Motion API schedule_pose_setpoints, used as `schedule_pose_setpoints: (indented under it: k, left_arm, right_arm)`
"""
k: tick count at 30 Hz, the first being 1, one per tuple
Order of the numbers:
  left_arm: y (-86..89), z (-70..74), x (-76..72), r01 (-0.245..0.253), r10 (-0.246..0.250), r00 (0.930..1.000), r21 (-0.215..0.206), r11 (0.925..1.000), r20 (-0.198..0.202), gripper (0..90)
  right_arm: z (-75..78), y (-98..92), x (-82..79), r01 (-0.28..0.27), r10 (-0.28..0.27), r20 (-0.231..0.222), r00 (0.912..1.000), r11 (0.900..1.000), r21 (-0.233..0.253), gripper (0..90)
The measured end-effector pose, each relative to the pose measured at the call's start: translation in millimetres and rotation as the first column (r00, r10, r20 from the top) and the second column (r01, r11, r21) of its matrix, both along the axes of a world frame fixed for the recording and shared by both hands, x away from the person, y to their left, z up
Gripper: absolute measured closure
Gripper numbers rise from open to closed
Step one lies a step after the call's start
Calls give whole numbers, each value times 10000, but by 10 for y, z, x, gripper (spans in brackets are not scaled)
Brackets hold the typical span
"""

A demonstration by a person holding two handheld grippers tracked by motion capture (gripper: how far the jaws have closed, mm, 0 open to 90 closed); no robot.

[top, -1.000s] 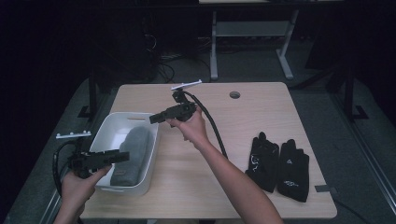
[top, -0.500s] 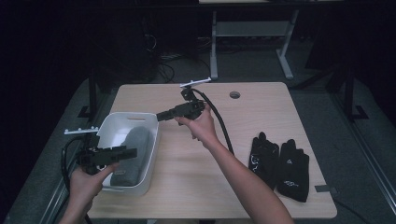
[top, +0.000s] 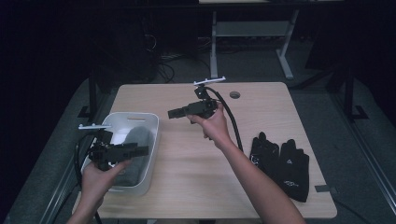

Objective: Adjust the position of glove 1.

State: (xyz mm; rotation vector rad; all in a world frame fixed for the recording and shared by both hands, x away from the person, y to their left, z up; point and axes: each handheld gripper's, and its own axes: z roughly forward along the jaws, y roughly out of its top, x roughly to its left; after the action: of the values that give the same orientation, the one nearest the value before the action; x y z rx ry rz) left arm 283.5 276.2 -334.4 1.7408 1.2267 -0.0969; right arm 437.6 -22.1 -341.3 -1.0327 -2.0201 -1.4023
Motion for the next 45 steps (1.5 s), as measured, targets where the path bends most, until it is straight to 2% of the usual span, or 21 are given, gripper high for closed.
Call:
schedule_pose_setpoints:
  k: [8,15,24,29,39,45]
  left_arm:
    - [-210,11,24,427,-427,9991,88,9991,33,226]
    - [-365,-19,60,717,-718,9973,46,9974,147,226]
    - [-582,-98,102,1143,-1143,9934,-5,9934,62,226]
    - [-667,-106,107,1288,-1288,9916,10,9917,71,226]
    - [-906,-102,125,1760,-1761,9843,87,9844,117,225]
    - [-1102,-125,148,2102,-2102,9776,89,9776,93,225]
  right_arm:
    - [16,-260,-55,322,-323,43,9995,9994,136,440]
    - [3,-477,-98,572,-572,40,9984,9984,-7,437]
    - [-78,-761,-150,943,-947,-173,9954,9953,-204,435]
    - [-103,-858,-181,1050,-1055,-160,9943,9941,-253,435]
    - [-107,-1104,-253,1355,-1362,-139,9906,9900,-393,434]
    - [-100,-1269,-299,1530,-1538,-146,9880,9873,-433,433]
